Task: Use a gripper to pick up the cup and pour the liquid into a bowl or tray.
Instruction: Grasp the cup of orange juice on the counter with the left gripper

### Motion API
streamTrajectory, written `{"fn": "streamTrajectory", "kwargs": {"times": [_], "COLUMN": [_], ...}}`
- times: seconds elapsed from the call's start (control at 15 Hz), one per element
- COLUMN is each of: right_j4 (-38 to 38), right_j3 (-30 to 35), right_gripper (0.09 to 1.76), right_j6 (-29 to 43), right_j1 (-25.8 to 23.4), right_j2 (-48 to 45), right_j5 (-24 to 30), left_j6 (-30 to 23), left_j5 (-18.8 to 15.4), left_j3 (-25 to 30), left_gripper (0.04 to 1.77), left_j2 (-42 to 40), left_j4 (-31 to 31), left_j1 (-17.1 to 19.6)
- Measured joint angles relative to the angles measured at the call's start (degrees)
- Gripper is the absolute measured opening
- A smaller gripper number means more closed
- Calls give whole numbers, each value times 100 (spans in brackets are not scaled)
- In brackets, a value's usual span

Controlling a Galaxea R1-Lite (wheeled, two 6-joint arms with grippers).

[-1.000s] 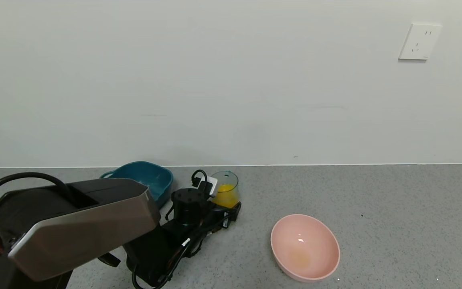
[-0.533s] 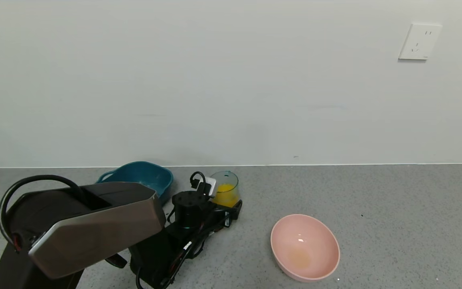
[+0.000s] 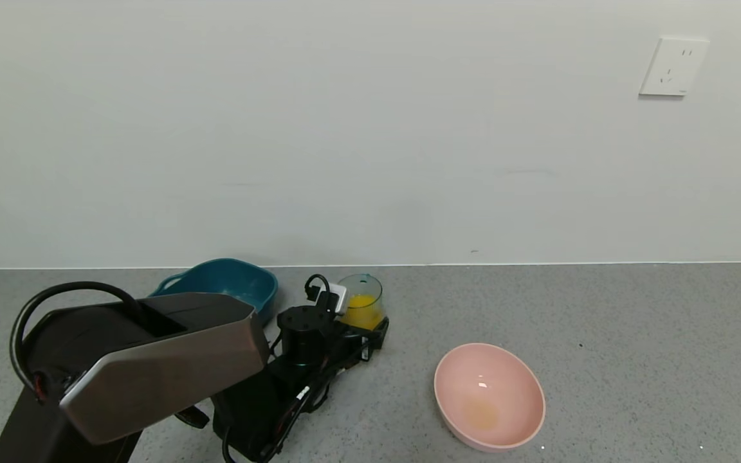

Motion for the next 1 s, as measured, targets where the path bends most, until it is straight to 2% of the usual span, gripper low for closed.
{"fn": "streamTrajectory", "kwargs": {"times": [0.8, 0.93, 1.0], "right_j4": [2, 2, 0], "right_j3": [0, 0, 0], "right_gripper": [171, 171, 171], "right_j6": [0, 0, 0], "right_j1": [0, 0, 0], "right_j2": [0, 0, 0], "right_j5": [0, 0, 0], "left_j6": [13, 16, 13], "left_j5": [10, 10, 10], "left_j3": [-266, -273, -273], "left_gripper": [172, 141, 134], "left_j2": [122, 122, 119], "left_j4": [45, 52, 59], "left_j1": [-10, -7, -7]}}
